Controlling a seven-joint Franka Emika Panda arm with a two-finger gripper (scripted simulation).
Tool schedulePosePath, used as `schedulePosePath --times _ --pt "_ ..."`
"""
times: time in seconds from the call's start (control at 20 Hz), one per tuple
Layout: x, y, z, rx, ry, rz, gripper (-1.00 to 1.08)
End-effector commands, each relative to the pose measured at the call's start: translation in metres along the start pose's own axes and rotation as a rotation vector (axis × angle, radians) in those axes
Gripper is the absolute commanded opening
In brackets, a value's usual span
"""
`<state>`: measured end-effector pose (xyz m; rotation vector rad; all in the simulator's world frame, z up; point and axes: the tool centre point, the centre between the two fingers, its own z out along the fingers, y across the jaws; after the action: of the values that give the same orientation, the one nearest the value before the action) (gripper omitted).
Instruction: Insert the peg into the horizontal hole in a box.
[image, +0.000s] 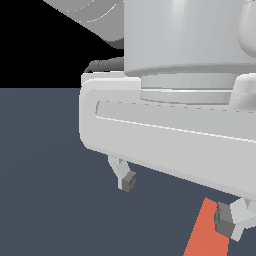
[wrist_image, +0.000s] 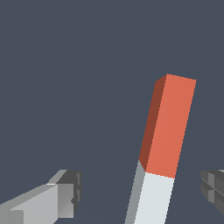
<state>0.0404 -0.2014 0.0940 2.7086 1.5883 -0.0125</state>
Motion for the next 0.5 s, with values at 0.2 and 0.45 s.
schedulePosePath --times 0.2,0.45 --pt "-0.06 0.022 0.022 -0.002 0.006 0.171 1.0" --pt "-0.077 0.025 0.028 -0.002 0.008 0.217 1.0"
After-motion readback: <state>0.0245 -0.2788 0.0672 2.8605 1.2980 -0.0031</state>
